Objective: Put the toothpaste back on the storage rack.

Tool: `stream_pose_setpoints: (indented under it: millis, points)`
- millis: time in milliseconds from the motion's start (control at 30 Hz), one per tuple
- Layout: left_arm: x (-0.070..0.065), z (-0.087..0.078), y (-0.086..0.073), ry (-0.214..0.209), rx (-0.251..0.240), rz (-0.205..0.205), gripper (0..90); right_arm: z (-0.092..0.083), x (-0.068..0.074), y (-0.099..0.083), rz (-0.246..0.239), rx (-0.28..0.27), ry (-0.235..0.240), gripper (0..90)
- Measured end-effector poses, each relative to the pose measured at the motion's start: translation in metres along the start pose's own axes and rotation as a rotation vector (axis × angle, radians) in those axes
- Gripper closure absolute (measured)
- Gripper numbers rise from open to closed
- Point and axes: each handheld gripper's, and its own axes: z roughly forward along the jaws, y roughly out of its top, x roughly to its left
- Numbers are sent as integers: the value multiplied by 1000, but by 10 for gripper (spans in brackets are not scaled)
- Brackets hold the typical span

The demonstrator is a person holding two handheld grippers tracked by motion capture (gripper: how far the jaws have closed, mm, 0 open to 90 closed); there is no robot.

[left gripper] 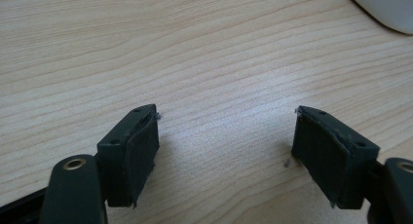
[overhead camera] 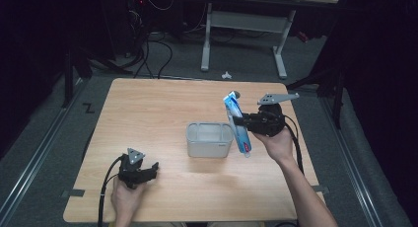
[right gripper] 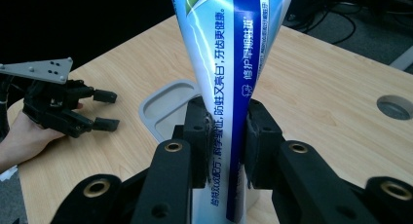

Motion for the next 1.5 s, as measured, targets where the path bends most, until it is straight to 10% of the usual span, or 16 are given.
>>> stream_pose_setpoints:
  millis: [1500]
  points:
    - [0, 0, 0, -1, 1, 0, 255, 52, 12, 47, 16, -136, 14, 751]
